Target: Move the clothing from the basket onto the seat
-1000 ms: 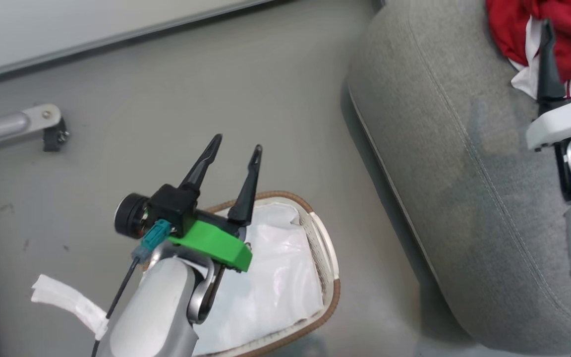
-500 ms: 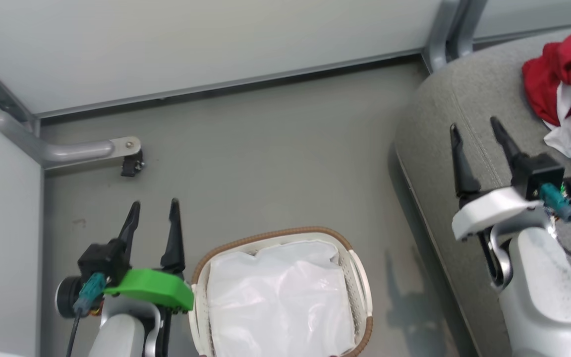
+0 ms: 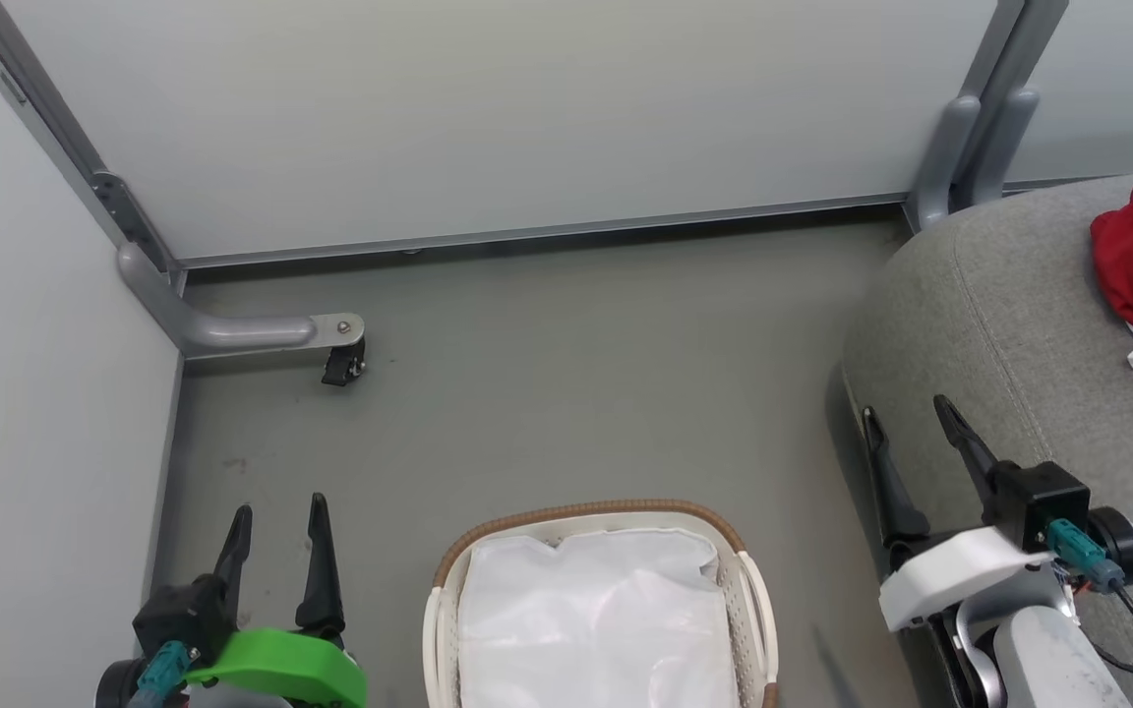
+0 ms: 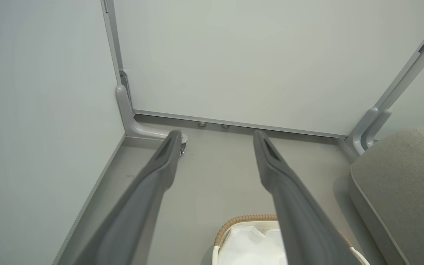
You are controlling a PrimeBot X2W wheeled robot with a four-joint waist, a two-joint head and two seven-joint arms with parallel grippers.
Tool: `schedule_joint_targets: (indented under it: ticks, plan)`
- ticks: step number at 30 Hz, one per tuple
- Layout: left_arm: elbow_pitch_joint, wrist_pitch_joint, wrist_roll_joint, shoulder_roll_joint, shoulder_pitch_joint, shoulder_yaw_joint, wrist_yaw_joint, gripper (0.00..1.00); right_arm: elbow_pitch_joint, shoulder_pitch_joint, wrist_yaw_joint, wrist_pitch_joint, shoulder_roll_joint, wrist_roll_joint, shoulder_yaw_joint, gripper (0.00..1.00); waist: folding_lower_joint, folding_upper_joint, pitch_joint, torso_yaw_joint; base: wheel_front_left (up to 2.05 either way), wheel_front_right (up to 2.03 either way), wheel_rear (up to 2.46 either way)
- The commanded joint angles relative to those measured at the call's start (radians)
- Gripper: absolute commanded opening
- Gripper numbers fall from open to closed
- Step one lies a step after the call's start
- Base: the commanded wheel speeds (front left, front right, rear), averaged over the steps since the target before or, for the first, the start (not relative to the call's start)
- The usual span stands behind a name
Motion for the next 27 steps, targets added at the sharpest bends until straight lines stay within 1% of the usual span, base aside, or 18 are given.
schedule_joint_targets:
  ticks: [1,11,22,26,27]
  plan:
    - [-0.003,0.000,-0.006,0.000,0.019,-0.008,0.006,1.00,-0.008,0.024,-0.001,-0.005,-0.004,0.014,0.003,1.00,0.0001,0.0000,-0.016,0.016,0.00,0.00,0.00]
    - [0.003,0.000,-0.024,0.000,0.037,-0.044,0.020,1.00,-0.020,0.084,-0.001,-0.005,-0.004,0.044,0.001,1.00,0.0001,0.0000,-0.031,0.019,0.00,0.00,0.00]
    - [0.007,0.000,-0.028,0.000,0.037,-0.049,0.021,1.00,-0.019,0.086,-0.001,-0.005,-0.003,0.055,0.001,1.00,0.0001,0.0000,-0.039,0.014,0.00,0.00,0.00]
    - [0.011,0.000,-0.047,0.000,0.036,-0.046,0.018,1.00,-0.022,0.088,-0.001,-0.005,-0.003,0.057,0.003,1.00,0.0001,0.0000,-0.041,0.015,0.00,0.00,0.00]
    - [0.011,0.000,-0.045,-0.001,0.022,-0.049,0.017,0.00,-0.019,0.076,0.000,0.000,0.000,0.054,0.005,0.00,0.0001,0.0000,-0.041,0.015,0.00,0.00,0.00]
